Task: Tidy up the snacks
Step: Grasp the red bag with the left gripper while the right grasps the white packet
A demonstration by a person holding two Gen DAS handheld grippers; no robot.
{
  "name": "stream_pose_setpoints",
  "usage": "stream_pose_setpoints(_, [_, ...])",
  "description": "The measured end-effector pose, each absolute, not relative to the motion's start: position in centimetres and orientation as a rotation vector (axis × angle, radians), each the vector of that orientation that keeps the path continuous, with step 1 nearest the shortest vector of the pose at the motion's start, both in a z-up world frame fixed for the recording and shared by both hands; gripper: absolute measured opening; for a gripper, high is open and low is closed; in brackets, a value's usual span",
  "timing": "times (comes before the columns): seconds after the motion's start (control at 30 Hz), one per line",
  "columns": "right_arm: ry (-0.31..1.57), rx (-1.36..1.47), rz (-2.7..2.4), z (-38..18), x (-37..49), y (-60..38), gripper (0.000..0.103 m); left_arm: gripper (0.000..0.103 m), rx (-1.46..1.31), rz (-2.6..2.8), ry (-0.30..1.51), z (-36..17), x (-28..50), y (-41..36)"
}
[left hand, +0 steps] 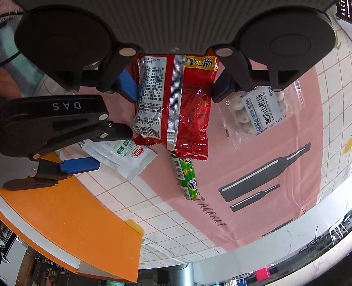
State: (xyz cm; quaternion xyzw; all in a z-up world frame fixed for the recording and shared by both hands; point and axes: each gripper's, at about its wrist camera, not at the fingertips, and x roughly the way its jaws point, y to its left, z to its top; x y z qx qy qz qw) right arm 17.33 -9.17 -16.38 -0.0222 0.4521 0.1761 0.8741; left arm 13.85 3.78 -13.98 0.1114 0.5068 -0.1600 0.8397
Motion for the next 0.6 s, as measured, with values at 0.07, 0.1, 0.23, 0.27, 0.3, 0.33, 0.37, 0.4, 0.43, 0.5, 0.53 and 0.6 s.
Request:
stream_pose_setpoints(0.07, [0.942,-0.061,0.367,-16.4,17.3,-9.0,0.068,0.090,0.233,-0.330,1.066,-14.3,13.9,3.6])
stream_pose_setpoints(0.1, [0.938,-0.073,0.364,-16.4,17.2,-8.9,0.066,0.091,0.224,-0.326,1.061,-14.4,13.9,3.6])
stream_pose_setpoints(0.23, [0.928,-0.091,0.349,-16.3,17.2,-8.7,0.053,0.085,0.182,-0.324,1.054,-14.4,13.9,3.8])
stream_pose_setpoints(0.27, [0.927,-0.090,0.348,-16.3,17.2,-8.8,0.050,0.084,0.171,-0.317,1.056,-14.4,13.9,3.9])
stream_pose_setpoints(0.3, [0.926,-0.089,0.348,-16.3,17.2,-8.8,0.050,0.084,0.160,-0.309,1.057,-14.4,13.9,4.0])
stream_pose_setpoints(0.33, [0.926,-0.084,0.346,-16.3,17.2,-8.9,0.049,0.084,0.151,-0.299,1.056,-14.4,13.9,4.0])
stream_pose_setpoints(0.37, [0.925,-0.079,0.345,-16.3,17.2,-8.9,0.048,0.084,0.146,-0.290,1.056,-14.4,13.8,4.0])
stream_pose_setpoints(0.4, [0.923,-0.077,0.344,-16.2,17.2,-8.9,0.048,0.084,0.144,-0.280,1.055,-14.3,13.8,4.0])
stream_pose_setpoints(0.43, [0.920,-0.078,0.340,-16.2,17.1,-8.9,0.047,0.084,0.146,-0.267,1.053,-14.2,13.7,4.0])
stream_pose_setpoints(0.5, [0.910,-0.079,0.330,-15.9,17.1,-9.0,0.047,0.084,0.145,-0.246,1.041,-13.6,13.5,3.9])
stream_pose_setpoints(0.53, [0.900,-0.073,0.325,-15.6,17.0,-9.1,0.046,0.084,0.139,-0.241,1.034,-13.2,13.4,3.9])
stream_pose_setpoints(0.6, [0.875,-0.071,0.319,-14.7,16.9,-9.2,0.046,0.084,0.128,-0.233,1.023,-12.4,13.3,4.0])
